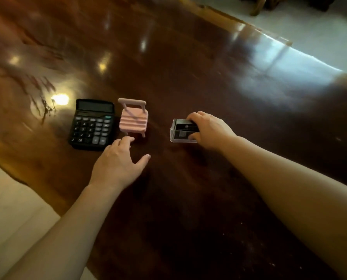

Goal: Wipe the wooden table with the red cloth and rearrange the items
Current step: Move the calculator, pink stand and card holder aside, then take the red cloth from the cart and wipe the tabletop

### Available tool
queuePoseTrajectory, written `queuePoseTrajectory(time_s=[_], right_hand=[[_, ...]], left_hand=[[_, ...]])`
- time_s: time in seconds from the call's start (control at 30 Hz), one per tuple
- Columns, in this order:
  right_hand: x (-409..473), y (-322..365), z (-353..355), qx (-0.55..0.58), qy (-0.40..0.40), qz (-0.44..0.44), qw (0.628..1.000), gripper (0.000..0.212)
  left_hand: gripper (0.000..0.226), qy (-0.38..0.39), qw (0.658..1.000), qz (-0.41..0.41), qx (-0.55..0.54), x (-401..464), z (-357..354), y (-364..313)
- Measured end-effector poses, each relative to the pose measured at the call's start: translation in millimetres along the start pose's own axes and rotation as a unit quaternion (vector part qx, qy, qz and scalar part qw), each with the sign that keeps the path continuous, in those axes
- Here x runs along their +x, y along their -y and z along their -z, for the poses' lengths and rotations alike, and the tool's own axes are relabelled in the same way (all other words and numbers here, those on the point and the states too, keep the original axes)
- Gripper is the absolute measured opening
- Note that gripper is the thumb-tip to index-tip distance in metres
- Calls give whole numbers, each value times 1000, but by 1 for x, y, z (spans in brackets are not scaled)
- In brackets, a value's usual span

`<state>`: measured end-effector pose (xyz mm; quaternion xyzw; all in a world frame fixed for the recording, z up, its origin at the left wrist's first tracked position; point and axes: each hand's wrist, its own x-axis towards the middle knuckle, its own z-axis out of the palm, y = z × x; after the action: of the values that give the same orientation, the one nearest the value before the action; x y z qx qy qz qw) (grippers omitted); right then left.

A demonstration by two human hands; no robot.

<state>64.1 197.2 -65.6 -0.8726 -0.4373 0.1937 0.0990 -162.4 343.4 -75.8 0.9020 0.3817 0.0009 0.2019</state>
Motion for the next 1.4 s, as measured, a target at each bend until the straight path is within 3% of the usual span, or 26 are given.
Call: queuePoseTrajectory(time_s=[0.17, 0.47, 0.57, 0.67, 0.83, 0.97, 1.13, 1.4], right_hand=[[30, 24, -25, -6, 14, 12, 1000, 51], [26, 31, -38, -29, 26, -10, 999, 75], [-2, 28, -26, 27, -23, -30, 999, 84], [-49, 20, -10, 69, -98, -55, 991, 80], [-175, -17, 19, 113, -192, -127, 967, 80], [-308, -47, 30, 135, -256, -206, 935, 81], [-498, -63, 25, 138, -322, -318, 881, 77], [-792, -26, -38, 136, -394, -526, 741, 67]], left_hand=[[68, -6, 1000, 23, 8, 4, -8, 34], [70, 17, 999, -27, 12, 13, -12, 33], [72, 20, 998, -57, 21, 14, 2, 10], [73, 27, 993, -115, 16, 13, 19, -23], [92, 100, 971, -217, 5, -15, 33, -116], [107, 152, 928, -339, -8, -74, 26, -204], [97, 221, 853, -472, -19, -192, 1, -303], [100, 329, 715, -617, 0, -447, -57, -411]])
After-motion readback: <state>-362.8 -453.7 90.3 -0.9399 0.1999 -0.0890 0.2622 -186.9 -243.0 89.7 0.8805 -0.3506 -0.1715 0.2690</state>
